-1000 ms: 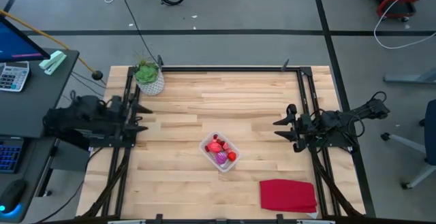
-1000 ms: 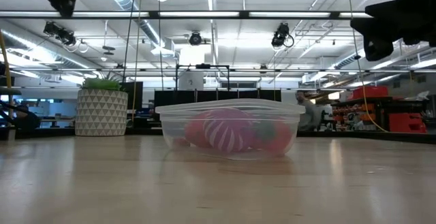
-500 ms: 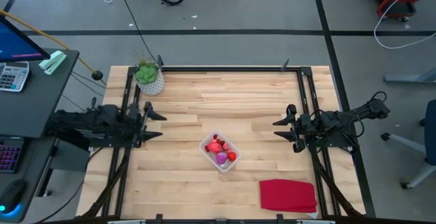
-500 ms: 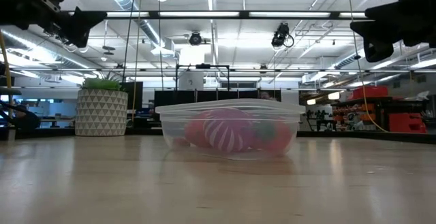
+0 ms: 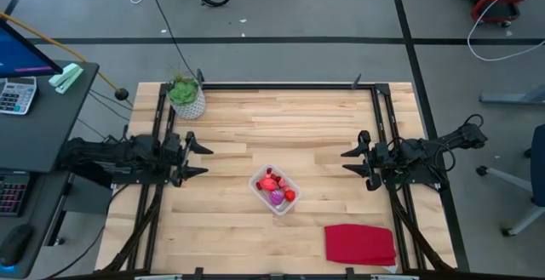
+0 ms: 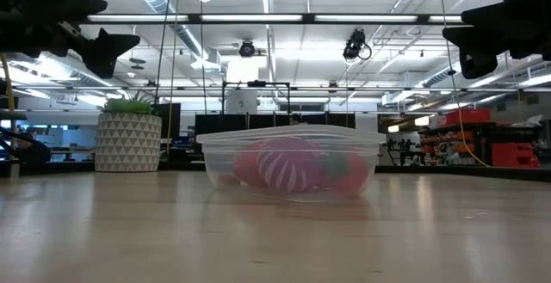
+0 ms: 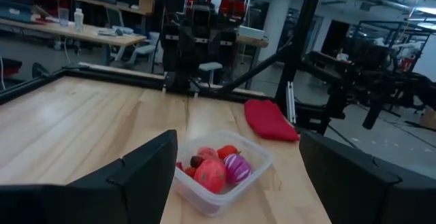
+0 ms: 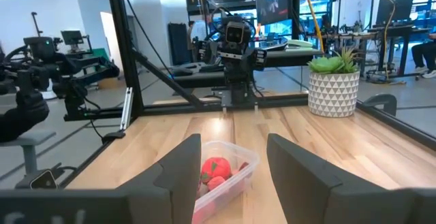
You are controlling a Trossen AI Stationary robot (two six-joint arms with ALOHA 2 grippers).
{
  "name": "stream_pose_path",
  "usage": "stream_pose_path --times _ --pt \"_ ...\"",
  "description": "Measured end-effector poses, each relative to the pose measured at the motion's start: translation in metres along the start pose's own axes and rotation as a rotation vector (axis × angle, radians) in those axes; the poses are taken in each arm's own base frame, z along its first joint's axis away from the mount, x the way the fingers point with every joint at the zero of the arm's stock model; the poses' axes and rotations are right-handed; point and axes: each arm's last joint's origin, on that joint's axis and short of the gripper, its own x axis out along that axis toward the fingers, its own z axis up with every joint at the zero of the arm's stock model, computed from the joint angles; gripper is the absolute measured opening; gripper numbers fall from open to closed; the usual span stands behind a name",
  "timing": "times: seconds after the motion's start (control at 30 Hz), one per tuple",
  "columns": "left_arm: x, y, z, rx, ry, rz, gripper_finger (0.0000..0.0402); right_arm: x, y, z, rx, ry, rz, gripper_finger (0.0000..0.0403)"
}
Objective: Pick and placing Produce into tupperware
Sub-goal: Return to Home Position
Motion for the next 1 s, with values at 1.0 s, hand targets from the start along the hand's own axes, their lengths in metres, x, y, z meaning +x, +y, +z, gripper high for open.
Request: stream_pose_path --times 1.0 --pt "0.005 0.004 -0.019 0.153 0.184 0.031 0.0316 0.000 0.000 0.000 0.000 0.000 0.001 0.0177"
